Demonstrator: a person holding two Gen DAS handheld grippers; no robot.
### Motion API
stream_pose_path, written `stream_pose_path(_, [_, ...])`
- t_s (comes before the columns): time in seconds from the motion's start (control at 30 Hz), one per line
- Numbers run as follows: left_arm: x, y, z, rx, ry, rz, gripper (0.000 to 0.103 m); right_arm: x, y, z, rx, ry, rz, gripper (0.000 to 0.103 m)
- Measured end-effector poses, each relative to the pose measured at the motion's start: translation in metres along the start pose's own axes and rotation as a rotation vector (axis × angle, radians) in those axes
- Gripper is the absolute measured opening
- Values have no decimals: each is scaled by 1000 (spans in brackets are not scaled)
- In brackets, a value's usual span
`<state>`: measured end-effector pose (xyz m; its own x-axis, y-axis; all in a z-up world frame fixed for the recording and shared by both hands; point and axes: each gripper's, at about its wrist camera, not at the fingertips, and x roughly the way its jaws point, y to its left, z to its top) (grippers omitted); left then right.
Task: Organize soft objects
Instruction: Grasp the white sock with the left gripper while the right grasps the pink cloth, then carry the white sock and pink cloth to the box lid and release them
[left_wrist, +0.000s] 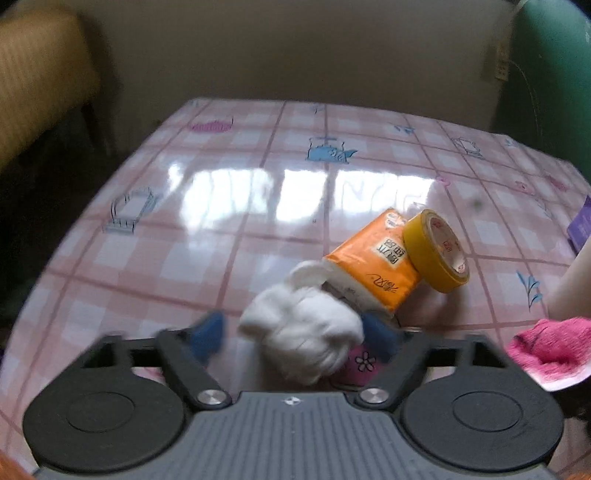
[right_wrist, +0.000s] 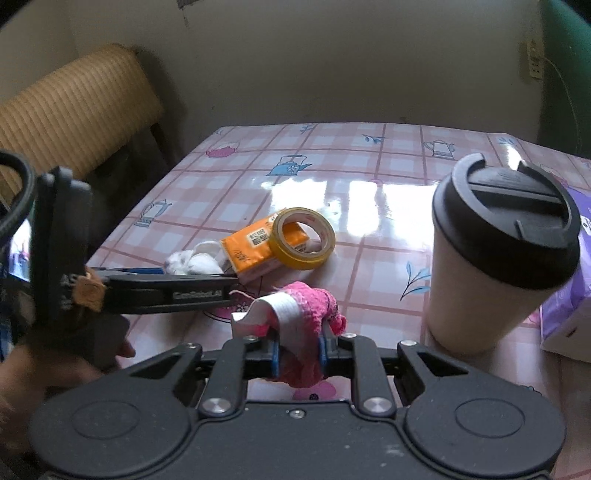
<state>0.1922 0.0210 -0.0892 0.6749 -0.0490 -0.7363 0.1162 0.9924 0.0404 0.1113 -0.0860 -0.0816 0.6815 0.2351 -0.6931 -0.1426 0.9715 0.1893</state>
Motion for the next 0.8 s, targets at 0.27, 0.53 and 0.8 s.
stream_pose_path(0.27, [-24, 14, -7, -40, -12, -43, 39, -14, 4, 3, 0, -32, 13, 23])
stream_pose_path(0.53, [-84, 20, -1, -83, -81, -34, 39, -39, 17, 16, -24, -80, 52, 23])
stream_pose_path(0.8, [-123, 19, 23, -100, -121, -11, 39, -71, 24, 42, -34, -142, 71, 23])
